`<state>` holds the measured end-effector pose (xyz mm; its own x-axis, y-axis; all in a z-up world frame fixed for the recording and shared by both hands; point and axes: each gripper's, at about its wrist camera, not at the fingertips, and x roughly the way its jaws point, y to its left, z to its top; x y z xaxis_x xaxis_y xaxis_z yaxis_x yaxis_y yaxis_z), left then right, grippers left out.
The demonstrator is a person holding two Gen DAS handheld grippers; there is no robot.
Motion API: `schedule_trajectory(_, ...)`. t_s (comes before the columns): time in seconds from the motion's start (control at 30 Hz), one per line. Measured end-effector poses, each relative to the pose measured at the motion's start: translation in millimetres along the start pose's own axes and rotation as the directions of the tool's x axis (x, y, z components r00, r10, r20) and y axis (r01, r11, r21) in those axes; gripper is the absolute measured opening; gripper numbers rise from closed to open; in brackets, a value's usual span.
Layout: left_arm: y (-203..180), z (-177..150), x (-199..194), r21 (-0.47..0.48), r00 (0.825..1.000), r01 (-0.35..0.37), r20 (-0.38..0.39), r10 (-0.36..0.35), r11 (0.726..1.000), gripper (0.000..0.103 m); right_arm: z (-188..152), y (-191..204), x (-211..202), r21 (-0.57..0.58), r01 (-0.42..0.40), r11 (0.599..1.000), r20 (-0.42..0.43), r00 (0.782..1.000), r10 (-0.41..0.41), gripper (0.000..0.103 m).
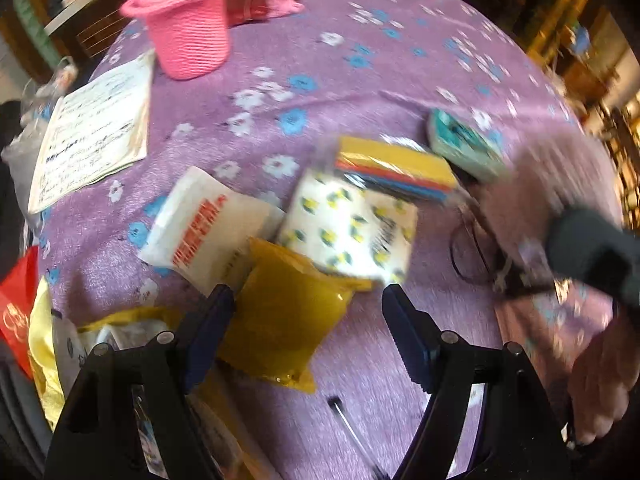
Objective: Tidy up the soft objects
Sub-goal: 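Grasp the yellow foil bag with the left gripper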
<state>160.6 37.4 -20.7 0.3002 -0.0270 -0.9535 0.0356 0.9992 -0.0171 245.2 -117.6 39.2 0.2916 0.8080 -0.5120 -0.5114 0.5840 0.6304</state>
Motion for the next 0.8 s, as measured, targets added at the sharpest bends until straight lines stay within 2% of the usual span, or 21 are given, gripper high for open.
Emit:
schedule_trajectory(0.07, -7, -5, 1, 0.020, 0.999, 0.036, -0.028, -0.035, 0.999, 0.076, -1, 1, -1, 0.007, 0.002, 1.000, 0.004, 1.000, -0.002, 0.034)
schedule_trajectory(0.2, -19, -14, 4, 0.089, 0.999, -0.015, -0.032, 0.018, 0.996, 0.076, -2, 2, 0, 0.003, 0.005, 1.000, 0.006, 1.000, -0.005, 0.034)
schedule_trajectory(0.3, -24, -17, 6, 0.092, 0.998, -0.061, -0.020, 0.063, 0.994, 0.075, -3, 4, 0, -0.001, 0.015, 1.000, 0.008, 1.000, -0.015, 0.034)
schedule_trajectory(0.43, -25, -15, 7, 0.041, 0.987, -0.159, -0.002, 0.159, 0.986, 0.041, -2, 5, -2, -0.010, 0.011, 1.000, 0.009, 1.000, -0.011, 0.034)
schedule_trajectory(0.5, -22, -16, 1, -0.008, 0.984, -0.178, 0.010, 0.178, 0.984, 0.038, -2, 7, -4, -0.021, 0.017, 1.000, 0.018, 1.000, -0.017, 0.034)
schedule_trajectory(0.67, -27, -42, -43, -0.091, 0.982, -0.121, 0.135, 0.133, 0.988, 0.037, -1, 4, -7, -0.017, -0.003, 1.000, 0.023, 1.000, 0.003, 0.034)
schedule_trajectory(0.73, -29, -56, -71, -0.132, 0.975, -0.076, 0.196, 0.101, 0.988, 0.037, -1, 4, -8, -0.021, -0.009, 1.000, 0.024, 1.000, 0.009, 0.034)
schedule_trajectory(0.8, -26, -74, -101, -0.180, 0.962, -0.034, 0.262, 0.081, 0.983, 0.037, -1, 5, -8, -0.028, -0.018, 0.999, 0.020, 1.000, 0.018, 0.034)
